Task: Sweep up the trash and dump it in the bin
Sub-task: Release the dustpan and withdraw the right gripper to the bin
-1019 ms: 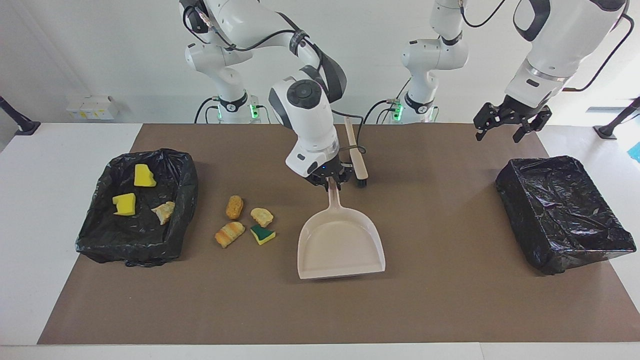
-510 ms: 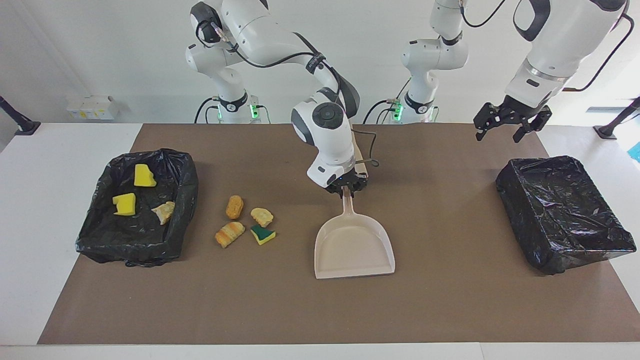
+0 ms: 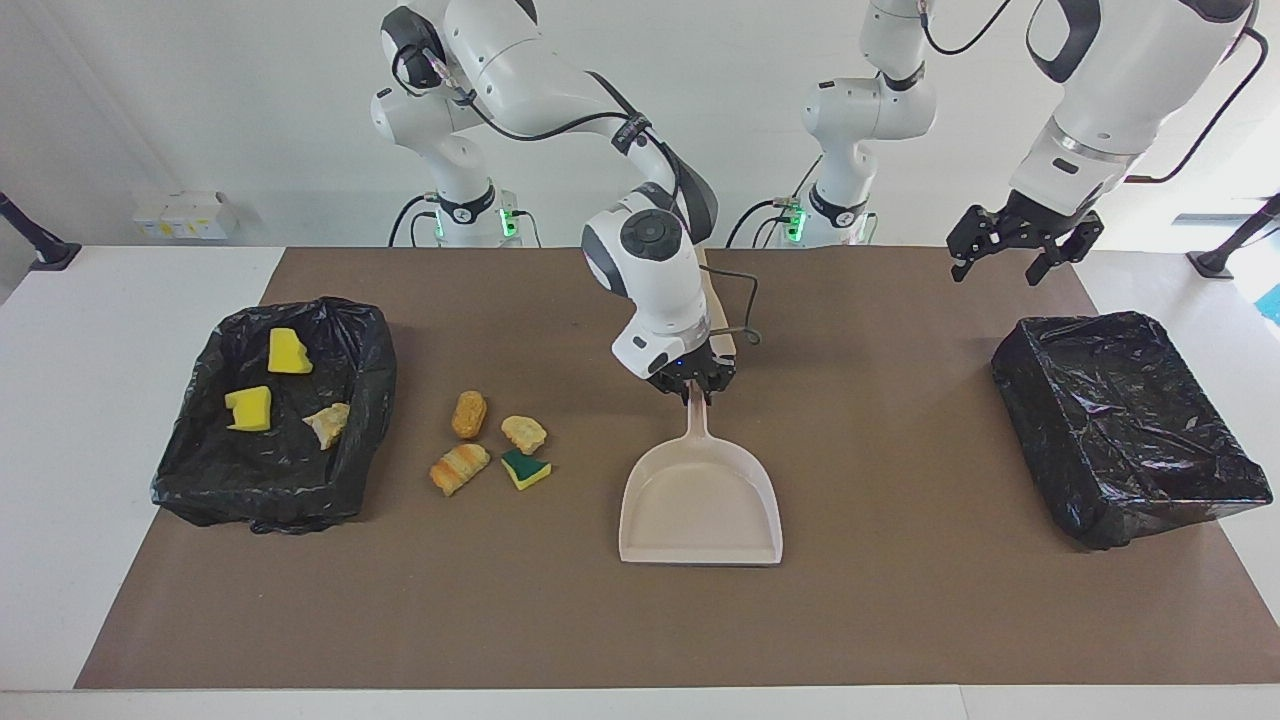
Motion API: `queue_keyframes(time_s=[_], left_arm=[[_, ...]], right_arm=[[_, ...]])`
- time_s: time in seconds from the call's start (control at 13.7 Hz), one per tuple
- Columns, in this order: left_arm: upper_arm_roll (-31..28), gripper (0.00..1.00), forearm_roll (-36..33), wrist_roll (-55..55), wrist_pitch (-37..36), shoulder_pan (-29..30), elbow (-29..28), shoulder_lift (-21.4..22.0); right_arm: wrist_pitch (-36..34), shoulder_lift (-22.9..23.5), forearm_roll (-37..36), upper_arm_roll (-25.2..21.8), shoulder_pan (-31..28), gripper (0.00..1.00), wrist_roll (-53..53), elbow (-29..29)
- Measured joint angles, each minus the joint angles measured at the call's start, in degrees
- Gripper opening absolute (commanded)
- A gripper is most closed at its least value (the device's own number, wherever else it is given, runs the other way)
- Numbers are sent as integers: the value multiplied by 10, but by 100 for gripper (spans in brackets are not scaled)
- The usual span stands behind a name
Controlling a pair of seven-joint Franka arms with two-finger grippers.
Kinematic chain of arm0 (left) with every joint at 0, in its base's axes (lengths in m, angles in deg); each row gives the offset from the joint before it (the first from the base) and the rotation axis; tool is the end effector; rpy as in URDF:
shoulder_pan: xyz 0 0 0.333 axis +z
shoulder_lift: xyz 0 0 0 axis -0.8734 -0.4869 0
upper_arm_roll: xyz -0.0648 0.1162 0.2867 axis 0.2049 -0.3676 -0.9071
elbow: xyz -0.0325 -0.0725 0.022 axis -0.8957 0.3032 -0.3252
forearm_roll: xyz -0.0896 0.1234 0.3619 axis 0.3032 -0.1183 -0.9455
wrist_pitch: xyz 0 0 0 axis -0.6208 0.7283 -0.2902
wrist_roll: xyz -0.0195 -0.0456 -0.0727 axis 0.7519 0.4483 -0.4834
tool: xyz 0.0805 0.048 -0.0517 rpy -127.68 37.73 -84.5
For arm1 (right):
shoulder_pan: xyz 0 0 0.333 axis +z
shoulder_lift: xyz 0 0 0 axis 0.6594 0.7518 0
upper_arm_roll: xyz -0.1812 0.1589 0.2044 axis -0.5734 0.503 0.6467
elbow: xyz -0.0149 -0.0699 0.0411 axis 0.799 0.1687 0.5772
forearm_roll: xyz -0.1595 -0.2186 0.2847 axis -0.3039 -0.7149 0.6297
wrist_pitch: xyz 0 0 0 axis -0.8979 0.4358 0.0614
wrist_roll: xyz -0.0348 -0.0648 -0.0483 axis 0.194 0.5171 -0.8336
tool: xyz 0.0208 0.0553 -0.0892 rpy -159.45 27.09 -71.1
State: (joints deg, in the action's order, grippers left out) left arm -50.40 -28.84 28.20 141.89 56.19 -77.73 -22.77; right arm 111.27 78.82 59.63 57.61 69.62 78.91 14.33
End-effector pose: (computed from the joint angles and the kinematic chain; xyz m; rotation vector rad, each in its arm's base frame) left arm 0.5420 -0.0472 0.6193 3.1266 -0.1851 -0.0024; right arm 0.5675 0.4109 0.3545 -2.9112 0.1698 -0.0166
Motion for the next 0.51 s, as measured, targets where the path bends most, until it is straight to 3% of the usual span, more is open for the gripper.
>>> queue_keyframes(time_s=[0.07,0.15,0.51], left_arm=[[0,100,0,0,0,0,0,0],[0,100,0,0,0,0,0,0],[0,100,0,0,0,0,0,0]], right_arm=[[0,1,0,0,0,82,0,0],[0,1,-1,0,1,100,0,0],[-16,-6,-42,-1,-3,100,0,-7]])
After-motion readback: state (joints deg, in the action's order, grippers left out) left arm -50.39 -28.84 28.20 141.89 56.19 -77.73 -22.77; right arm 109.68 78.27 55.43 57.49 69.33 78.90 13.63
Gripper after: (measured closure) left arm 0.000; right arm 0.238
